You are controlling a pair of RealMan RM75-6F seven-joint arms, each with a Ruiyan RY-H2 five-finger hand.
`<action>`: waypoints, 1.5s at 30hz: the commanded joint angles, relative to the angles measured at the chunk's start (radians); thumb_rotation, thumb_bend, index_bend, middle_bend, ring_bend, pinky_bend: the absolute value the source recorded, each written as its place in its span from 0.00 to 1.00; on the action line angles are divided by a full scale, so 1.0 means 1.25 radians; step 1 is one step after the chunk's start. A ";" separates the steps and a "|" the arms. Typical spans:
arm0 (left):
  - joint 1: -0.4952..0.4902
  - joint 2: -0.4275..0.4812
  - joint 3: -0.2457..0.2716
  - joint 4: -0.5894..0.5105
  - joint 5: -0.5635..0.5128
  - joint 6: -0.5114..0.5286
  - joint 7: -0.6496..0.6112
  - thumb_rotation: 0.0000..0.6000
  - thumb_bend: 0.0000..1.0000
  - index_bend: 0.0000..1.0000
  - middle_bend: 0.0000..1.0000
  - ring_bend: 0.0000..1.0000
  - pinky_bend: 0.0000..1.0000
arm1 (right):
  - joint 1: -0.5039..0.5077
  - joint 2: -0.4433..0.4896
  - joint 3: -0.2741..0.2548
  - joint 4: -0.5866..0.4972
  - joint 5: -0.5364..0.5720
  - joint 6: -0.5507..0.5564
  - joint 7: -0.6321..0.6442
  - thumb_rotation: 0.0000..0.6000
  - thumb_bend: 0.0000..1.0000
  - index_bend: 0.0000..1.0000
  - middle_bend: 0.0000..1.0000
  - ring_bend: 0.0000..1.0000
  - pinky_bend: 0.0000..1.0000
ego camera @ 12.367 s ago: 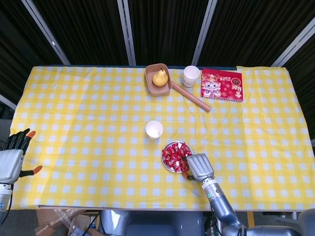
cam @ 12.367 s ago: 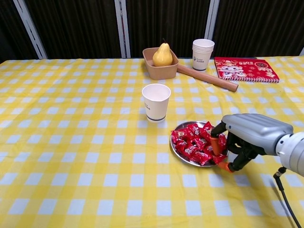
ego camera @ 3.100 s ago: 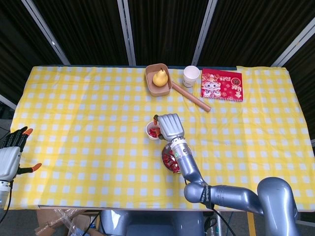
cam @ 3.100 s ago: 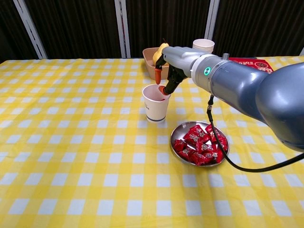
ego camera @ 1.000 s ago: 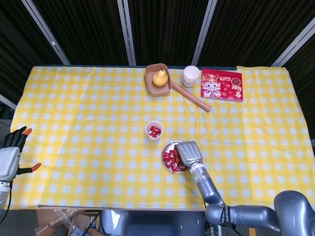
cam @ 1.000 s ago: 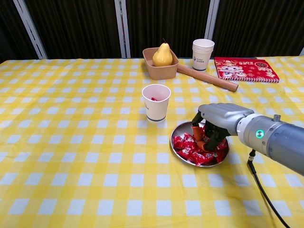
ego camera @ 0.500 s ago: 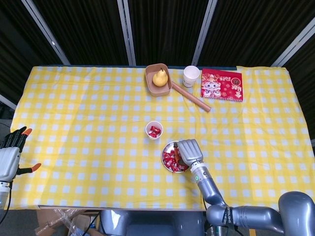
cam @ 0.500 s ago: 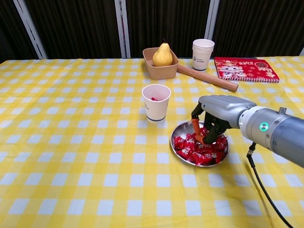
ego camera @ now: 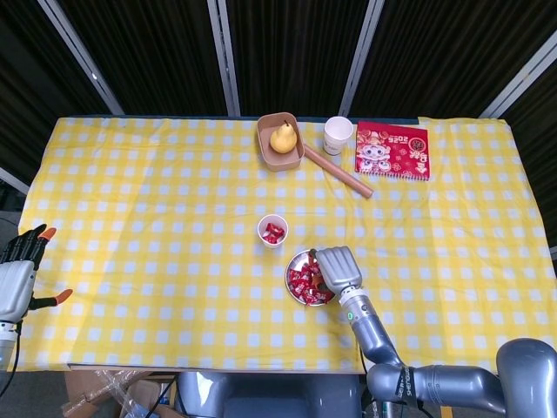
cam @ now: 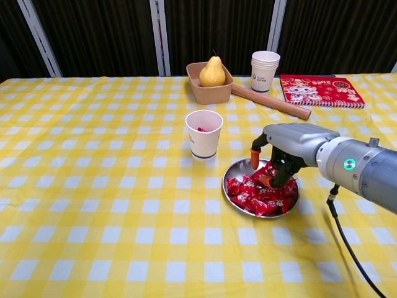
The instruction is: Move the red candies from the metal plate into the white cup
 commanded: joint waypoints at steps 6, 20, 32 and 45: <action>0.000 0.001 0.000 -0.001 0.000 -0.001 -0.002 1.00 0.00 0.05 0.00 0.00 0.00 | 0.005 -0.014 -0.003 0.032 0.030 -0.013 -0.013 1.00 0.45 0.42 0.94 0.97 1.00; 0.000 0.002 0.000 -0.002 -0.001 -0.002 -0.003 1.00 0.00 0.05 0.00 0.00 0.00 | -0.008 -0.032 -0.002 0.081 0.009 -0.032 0.037 1.00 0.46 0.65 0.94 0.97 1.00; 0.000 0.004 0.001 -0.003 0.002 -0.002 -0.006 1.00 0.00 0.05 0.00 0.00 0.00 | -0.016 0.000 0.015 0.001 -0.061 -0.002 0.061 1.00 0.47 0.67 0.94 0.97 1.00; -0.001 0.004 0.002 -0.002 0.003 -0.003 -0.006 1.00 0.00 0.05 0.00 0.00 0.00 | 0.033 0.033 0.100 -0.058 -0.072 0.005 0.046 1.00 0.47 0.67 0.94 0.97 1.00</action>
